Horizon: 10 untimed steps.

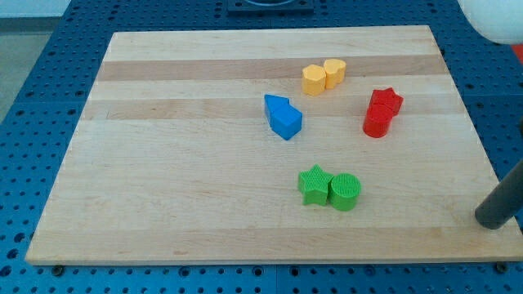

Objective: Place the arm at the right bottom of the board

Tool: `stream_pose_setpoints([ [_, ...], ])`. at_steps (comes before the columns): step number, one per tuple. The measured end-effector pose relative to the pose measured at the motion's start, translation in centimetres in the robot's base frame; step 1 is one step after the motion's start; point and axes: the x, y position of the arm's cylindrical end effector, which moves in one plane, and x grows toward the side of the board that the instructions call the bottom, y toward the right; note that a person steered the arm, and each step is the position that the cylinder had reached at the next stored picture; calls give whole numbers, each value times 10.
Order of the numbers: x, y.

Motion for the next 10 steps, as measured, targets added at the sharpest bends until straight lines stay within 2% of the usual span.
stream_pose_setpoints([
  [10,0,-11],
])
